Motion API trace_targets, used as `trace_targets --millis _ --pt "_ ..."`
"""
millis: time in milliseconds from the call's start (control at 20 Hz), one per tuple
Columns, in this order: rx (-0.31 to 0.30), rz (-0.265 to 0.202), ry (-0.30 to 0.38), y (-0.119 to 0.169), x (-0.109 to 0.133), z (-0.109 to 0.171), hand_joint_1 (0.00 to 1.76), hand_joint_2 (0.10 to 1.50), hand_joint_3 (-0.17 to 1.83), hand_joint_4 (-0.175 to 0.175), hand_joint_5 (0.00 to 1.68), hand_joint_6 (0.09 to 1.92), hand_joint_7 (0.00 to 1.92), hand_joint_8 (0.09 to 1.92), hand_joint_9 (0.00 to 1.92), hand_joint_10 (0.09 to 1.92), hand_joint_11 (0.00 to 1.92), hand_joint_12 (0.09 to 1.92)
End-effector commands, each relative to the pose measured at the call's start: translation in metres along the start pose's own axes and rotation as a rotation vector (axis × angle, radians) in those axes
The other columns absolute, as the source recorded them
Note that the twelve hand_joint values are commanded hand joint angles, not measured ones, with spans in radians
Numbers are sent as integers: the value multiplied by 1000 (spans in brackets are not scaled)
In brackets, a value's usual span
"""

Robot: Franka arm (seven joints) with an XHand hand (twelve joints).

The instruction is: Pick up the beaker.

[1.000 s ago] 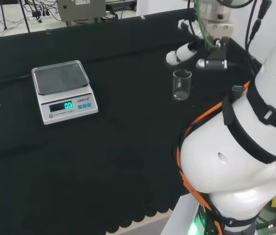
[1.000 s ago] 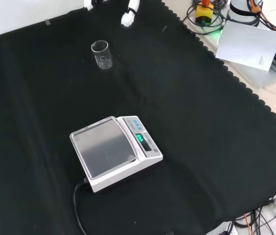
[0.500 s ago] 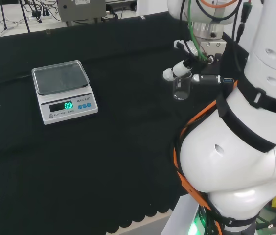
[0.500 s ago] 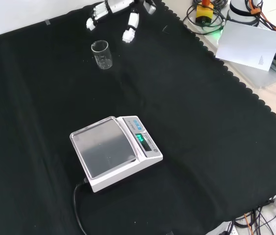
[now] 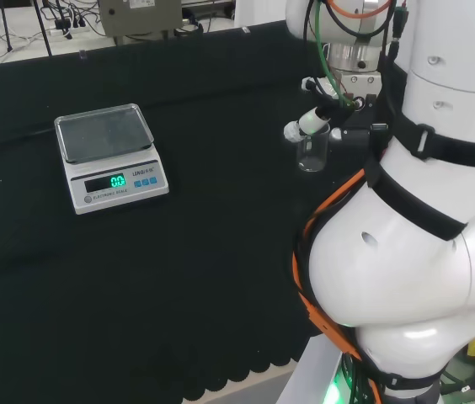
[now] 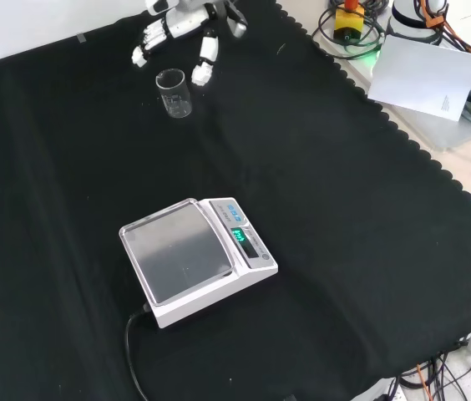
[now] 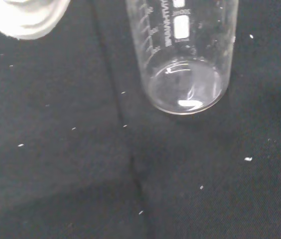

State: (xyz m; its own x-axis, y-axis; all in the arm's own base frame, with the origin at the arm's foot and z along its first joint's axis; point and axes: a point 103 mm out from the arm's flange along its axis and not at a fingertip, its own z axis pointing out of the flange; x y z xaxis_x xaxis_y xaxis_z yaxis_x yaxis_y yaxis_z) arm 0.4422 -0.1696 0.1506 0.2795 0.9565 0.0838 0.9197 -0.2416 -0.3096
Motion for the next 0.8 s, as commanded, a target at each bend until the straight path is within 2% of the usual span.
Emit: trace_targets --millis 50,600,800 --pt "35 16 0 21 -19 10 688 689 250 59 1 87 0 387 77 827 0 1116" --pt "104 18 -14 33 -18 36 689 691 250 60 21 87 0 414 77 829 0 1112" --pt "100 22 -33 38 -12 42 709 696 264 60 75 87 0 497 103 829 0 1141"
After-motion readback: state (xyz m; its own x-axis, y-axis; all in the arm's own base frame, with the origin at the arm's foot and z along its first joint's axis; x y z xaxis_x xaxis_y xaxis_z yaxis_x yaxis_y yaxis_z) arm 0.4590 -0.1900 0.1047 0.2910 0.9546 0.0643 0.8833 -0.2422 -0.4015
